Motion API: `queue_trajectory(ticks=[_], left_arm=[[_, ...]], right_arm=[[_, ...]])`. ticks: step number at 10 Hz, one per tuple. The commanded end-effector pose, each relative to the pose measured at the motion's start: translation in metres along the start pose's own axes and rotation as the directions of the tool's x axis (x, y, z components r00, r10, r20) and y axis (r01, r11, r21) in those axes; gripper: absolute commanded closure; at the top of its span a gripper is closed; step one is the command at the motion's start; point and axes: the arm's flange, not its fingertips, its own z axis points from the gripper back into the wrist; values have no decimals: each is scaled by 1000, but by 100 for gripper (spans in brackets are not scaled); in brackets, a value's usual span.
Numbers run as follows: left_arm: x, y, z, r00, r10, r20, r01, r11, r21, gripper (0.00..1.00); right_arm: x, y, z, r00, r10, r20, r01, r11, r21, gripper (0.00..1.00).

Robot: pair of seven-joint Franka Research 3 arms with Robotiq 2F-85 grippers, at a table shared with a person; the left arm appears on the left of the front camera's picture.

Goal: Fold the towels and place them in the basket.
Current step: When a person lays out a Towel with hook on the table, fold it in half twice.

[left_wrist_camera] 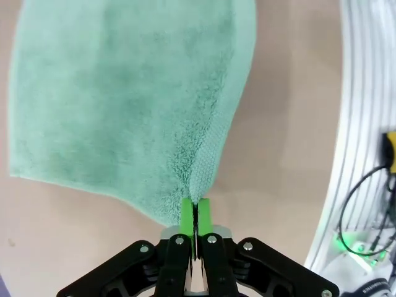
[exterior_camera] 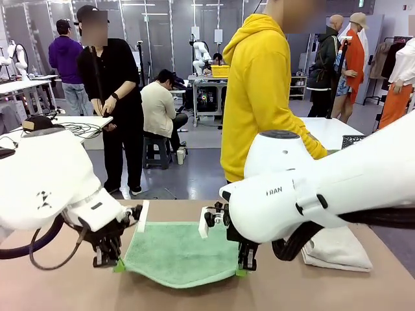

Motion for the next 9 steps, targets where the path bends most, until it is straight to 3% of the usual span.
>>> queue_trajectory(ticks=[1, 4, 9], left_arm=[[7, 33, 15, 998, 26, 65, -21, 996, -83, 97], [15, 85, 11, 992, 119, 40, -115, 989, -97, 97], [29, 172, -5, 994, -25, -104, 6, 982, -186, 97]], right_arm=[[7, -34, 10, 997, -77, 0, 77, 996, 53, 96], [22, -80, 13, 995, -92, -47, 95, 992, 78, 96], [41, -166, 1, 989, -87, -120, 103, 985, 141, 96]])
